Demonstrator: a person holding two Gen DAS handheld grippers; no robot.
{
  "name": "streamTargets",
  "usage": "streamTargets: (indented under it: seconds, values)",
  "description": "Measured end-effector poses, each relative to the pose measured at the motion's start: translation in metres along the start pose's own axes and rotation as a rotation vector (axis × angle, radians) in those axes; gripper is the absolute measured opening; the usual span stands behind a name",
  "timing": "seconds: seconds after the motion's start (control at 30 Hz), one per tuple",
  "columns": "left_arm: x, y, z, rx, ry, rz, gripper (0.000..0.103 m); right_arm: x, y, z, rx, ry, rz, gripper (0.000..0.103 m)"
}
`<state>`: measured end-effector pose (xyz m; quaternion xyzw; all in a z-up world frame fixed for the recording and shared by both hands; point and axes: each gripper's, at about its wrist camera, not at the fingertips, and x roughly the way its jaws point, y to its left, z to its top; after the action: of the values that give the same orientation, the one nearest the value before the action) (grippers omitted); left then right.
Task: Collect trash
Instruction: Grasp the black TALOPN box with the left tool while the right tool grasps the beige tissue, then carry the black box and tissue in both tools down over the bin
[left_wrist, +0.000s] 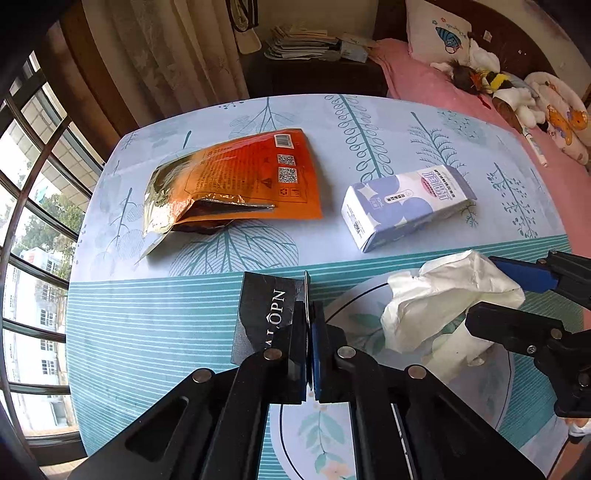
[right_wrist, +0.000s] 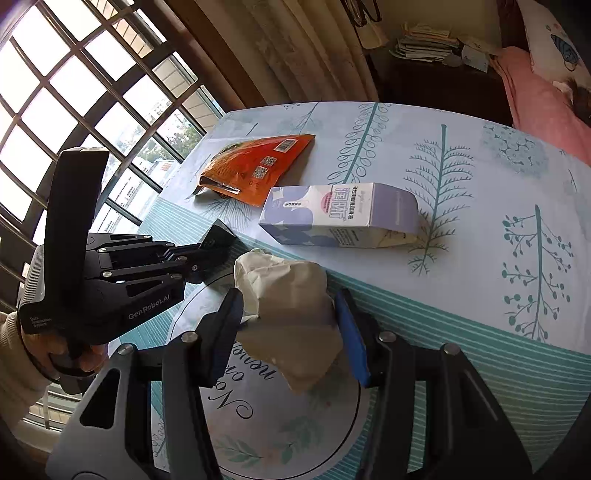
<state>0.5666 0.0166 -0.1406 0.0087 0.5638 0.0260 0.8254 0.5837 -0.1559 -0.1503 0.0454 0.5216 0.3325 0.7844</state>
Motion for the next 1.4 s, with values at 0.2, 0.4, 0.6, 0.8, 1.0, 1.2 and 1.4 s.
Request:
streamTargets:
  seconds: [0.2,0.4,0.6,0.8,1.0,1.2,1.4]
  values:
    - [-0.033,-0.007,-0.026,-0.005,-0.031,-0.046,0.002,-0.011,0.008,-0.016,0.013,-0.005,0.002,0.042]
    - [-0.078,-0.013,-0.071,-0.025,-0.044,-0.093,0.002,-0.032,0.024,-0.043,0.047,-0.032,0.004,0.042]
    - [-0.133,-0.023,-0.133,-0.027,-0.074,-0.128,0.002,-0.068,0.054,-0.080,0.095,-0.081,0.005,0.042]
    - [-0.192,-0.018,-0.202,-0.012,-0.099,-0.193,0.002,-0.108,0.101,-0.133,0.131,-0.124,-0.016,0.042]
    - [-0.247,-0.001,-0.278,0.017,-0.114,-0.255,0.002,-0.152,0.161,-0.202,0.188,-0.178,-0.059,0.042]
    - [-0.283,0.021,-0.348,0.063,-0.116,-0.329,0.002,-0.188,0.226,-0.279,0.252,-0.233,-0.112,0.042]
    - [-0.298,0.033,-0.404,0.118,-0.094,-0.393,0.002,-0.205,0.280,-0.351,0.315,-0.252,-0.172,0.042]
